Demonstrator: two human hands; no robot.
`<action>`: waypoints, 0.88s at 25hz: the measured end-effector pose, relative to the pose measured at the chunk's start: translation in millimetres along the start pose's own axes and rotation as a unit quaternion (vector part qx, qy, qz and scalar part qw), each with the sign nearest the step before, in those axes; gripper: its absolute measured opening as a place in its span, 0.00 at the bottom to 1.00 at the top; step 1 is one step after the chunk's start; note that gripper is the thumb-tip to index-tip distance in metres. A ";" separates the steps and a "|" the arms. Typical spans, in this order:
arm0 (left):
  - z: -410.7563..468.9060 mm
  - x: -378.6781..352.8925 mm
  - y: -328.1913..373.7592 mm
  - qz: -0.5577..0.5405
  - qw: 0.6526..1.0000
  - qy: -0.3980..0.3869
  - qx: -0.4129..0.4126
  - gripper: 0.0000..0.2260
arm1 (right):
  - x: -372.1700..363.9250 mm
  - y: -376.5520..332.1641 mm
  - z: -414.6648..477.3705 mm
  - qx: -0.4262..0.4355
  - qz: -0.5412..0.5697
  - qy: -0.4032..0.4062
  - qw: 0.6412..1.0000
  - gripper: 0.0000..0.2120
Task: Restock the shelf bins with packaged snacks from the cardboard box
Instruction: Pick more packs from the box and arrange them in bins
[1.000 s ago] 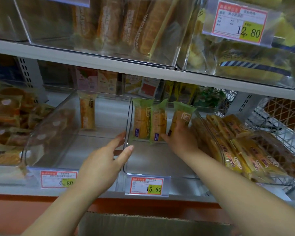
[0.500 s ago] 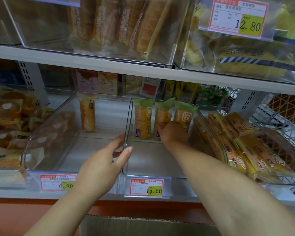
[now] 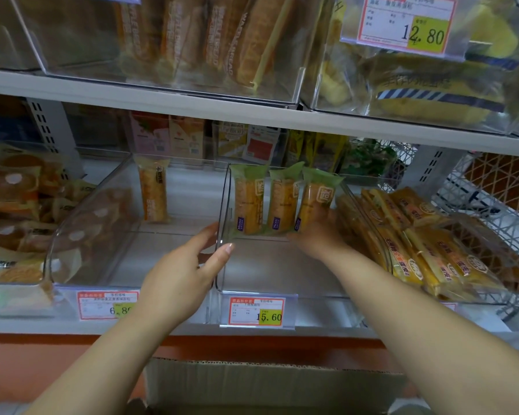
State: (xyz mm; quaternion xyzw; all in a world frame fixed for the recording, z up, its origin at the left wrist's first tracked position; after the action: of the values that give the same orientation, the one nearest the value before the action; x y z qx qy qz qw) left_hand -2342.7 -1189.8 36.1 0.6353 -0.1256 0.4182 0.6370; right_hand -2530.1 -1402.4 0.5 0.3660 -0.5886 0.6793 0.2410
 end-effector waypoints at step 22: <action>-240.4 -209.1 -39.9 0.251 0.865 -0.407 -0.153 0.21 | -139.0 182.3 -355.6 0.051 -0.243 -0.512 0.823 0.36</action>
State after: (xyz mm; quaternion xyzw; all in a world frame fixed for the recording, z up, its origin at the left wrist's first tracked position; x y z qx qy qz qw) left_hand -2533.7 -1041.7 -175.3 0.5902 -0.5916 0.2438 0.4922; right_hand -2658.6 -1075.7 -235.6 0.8039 -0.4839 0.3431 0.0433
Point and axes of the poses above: each hand's wrist, its own z-axis towards the middle knuckle, its own x-axis out of the back of the hand, y = z × x, the point moved 10 cm from there along z, towards the middle knuckle, and after that the axes turned 2 degrees about z, right-handed, at the moved point
